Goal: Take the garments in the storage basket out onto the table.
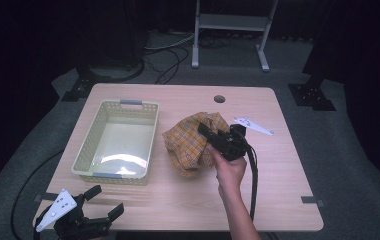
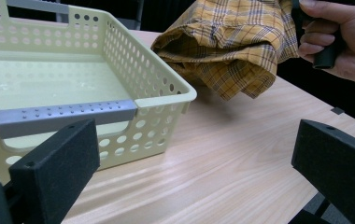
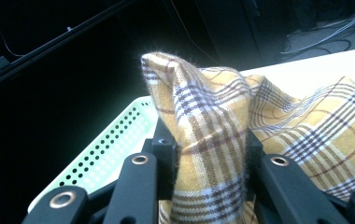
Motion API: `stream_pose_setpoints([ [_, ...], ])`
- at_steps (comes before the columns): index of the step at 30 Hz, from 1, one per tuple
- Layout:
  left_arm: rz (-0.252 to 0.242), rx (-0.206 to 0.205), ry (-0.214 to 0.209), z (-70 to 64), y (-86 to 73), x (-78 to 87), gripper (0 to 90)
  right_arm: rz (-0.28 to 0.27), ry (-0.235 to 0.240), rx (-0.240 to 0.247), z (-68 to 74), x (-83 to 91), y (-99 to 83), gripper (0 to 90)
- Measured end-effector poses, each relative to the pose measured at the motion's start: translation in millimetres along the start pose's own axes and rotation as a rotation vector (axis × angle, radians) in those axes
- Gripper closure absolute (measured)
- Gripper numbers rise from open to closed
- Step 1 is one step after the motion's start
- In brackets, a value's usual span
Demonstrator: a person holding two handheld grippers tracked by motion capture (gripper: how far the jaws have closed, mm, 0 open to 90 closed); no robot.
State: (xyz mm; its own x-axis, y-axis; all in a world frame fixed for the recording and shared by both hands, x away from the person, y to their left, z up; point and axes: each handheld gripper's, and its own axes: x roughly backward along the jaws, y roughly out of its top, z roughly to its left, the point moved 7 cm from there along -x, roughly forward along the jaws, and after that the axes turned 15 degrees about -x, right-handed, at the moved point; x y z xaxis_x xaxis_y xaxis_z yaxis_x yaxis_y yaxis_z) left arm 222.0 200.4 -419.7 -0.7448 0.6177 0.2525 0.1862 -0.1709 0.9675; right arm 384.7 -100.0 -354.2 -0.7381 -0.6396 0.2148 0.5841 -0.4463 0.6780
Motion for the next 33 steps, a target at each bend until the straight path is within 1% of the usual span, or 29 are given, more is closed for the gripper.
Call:
stream_pose_setpoints([
  [5,-0.001,0.004,-0.003,-0.4,-0.2,-0.4,1.0,0.002,-0.003,0.007,-2.2,-1.6,-2.1,68.9],
  [7,0.000,0.001,-0.003,-0.8,-0.2,-0.9,1.0,0.008,-0.008,0.018,-2.8,-2.6,-3.4,68.9],
  [14,-0.001,0.002,-0.003,-0.1,-0.2,-0.1,1.0,0.022,-0.021,0.035,-4.4,-5.2,-8.1,68.6],
  [19,0.000,0.002,-0.003,-0.1,-0.4,-0.3,1.0,0.045,-0.035,0.055,-7.1,-7.7,-14.0,68.5],
  [25,0.002,0.001,-0.004,-0.7,-0.6,-1.0,1.0,0.056,-0.037,0.070,-8.5,-8.5,-18.3,68.4],
  [33,0.001,-0.001,-0.004,-0.8,-0.2,-0.8,1.0,0.058,-0.039,0.070,-12.2,-6.5,-23.6,67.8],
])
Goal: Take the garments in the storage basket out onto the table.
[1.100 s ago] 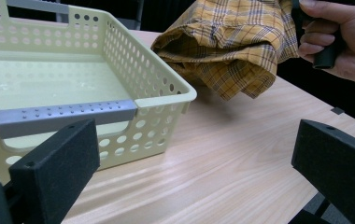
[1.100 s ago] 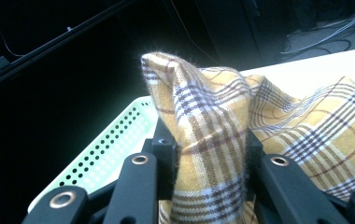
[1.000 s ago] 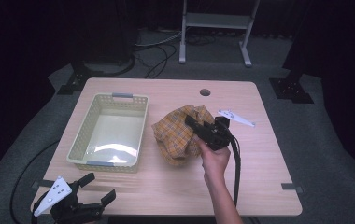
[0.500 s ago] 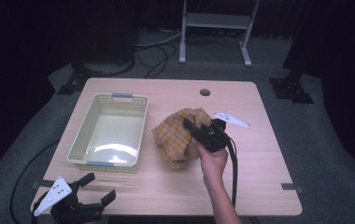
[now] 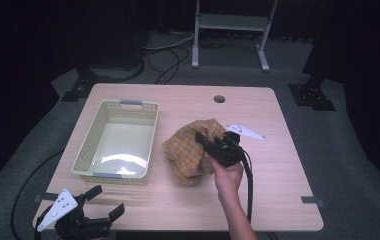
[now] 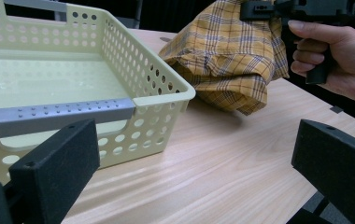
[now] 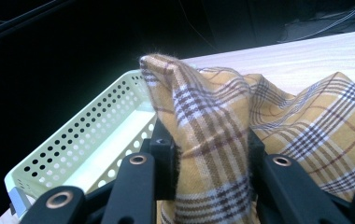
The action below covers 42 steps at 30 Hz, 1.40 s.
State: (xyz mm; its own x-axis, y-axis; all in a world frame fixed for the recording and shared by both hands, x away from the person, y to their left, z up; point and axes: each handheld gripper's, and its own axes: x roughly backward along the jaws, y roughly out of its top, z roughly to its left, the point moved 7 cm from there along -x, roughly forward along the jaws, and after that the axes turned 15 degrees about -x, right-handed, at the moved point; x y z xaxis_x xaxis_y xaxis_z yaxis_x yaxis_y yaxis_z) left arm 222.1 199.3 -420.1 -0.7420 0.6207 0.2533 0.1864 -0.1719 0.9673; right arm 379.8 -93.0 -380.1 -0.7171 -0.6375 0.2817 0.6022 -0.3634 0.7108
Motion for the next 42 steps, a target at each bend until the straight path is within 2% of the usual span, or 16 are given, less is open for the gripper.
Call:
stream_pose_setpoints([
  [10,0.000,0.002,0.001,0.4,0.2,0.6,1.0,0.016,-0.009,0.026,-1.2,0.5,-7.7,67.7],
  [30,0.001,-0.002,-0.002,-0.5,0.3,-0.3,0.9,0.026,-0.020,0.034,-9.5,4.4,-19.4,66.9],
  [42,0.005,-0.005,-0.002,-0.6,-0.3,-1.1,1.0,0.034,-0.007,0.031,-11.7,5.9,-24.7,66.2],
])
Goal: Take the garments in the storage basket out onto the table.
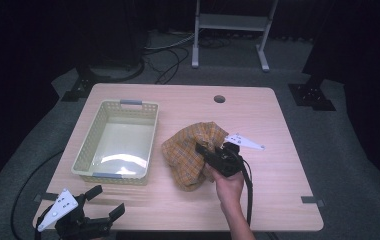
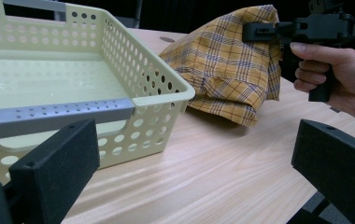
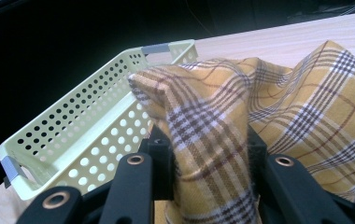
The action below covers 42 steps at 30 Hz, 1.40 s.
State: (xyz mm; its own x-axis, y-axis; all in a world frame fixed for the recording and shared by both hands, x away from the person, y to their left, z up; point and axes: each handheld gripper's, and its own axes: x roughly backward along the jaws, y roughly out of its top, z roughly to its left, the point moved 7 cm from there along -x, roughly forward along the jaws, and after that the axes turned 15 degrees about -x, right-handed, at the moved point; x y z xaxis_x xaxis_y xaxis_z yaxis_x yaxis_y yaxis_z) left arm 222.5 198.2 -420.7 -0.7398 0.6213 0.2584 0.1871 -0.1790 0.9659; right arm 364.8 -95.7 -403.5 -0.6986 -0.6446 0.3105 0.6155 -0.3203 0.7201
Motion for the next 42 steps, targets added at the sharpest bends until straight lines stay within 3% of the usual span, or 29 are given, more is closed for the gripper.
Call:
stream_pose_setpoints([
  [21,0.009,-0.010,0.002,-1.2,-0.4,-3.1,1.0,0.059,0.012,0.044,2.8,9.6,-6.3,50.4],
  [42,0.025,-0.025,-0.002,-3.2,-1.6,-6.3,1.0,0.103,0.065,0.106,2.7,31.1,-7.1,24.6],
])
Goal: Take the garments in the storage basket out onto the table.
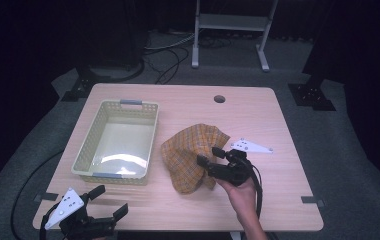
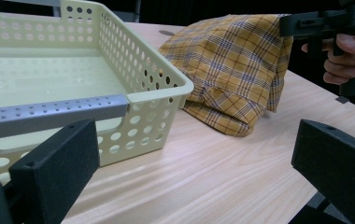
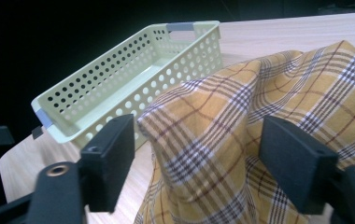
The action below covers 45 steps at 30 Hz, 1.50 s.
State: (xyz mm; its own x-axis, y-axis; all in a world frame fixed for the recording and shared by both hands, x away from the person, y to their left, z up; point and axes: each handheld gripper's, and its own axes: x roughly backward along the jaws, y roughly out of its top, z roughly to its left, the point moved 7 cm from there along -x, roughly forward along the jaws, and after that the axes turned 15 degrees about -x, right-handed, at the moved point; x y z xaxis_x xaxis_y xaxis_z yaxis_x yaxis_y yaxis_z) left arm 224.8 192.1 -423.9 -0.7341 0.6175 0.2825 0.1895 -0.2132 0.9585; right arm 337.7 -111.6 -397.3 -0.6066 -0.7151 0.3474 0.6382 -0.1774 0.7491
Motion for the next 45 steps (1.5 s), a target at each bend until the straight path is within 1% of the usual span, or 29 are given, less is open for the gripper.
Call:
stream_pose_setpoints([
  [4,0.002,-0.001,-0.004,-0.8,-0.2,-0.6,1.0,0.003,0.008,0.000,-1.9,5.0,0.1,21.1],
  [11,0.001,-0.002,-0.006,-1.1,0.4,-0.6,1.0,0.007,0.020,0.037,-4.2,12.2,-0.8,13.5],
  [15,0.001,-0.003,-0.007,-1.4,0.5,-0.6,1.0,0.003,0.015,0.066,-4.7,17.0,-1.0,12.9],
  [19,0.001,-0.005,-0.007,-1.4,0.5,-0.4,1.0,-0.003,0.009,0.072,-7.4,23.2,0.1,12.8],
  [28,0.000,-0.005,-0.013,-2.7,0.6,-1.2,0.9,-0.018,-0.008,0.066,-12.1,37.0,2.9,12.4],
  [35,-0.001,-0.006,-0.012,-3.2,0.9,-1.5,1.0,-0.028,-0.029,0.062,-17.8,48.4,3.6,12.4],
  [38,0.002,-0.009,-0.011,-3.2,0.8,-1.5,1.0,-0.035,-0.030,0.056,-19.5,51.1,3.5,12.4],
  [45,0.007,-0.015,-0.013,-4.3,0.5,-2.4,1.0,-0.037,-0.047,0.050,-24.1,59.0,2.2,12.4],
])
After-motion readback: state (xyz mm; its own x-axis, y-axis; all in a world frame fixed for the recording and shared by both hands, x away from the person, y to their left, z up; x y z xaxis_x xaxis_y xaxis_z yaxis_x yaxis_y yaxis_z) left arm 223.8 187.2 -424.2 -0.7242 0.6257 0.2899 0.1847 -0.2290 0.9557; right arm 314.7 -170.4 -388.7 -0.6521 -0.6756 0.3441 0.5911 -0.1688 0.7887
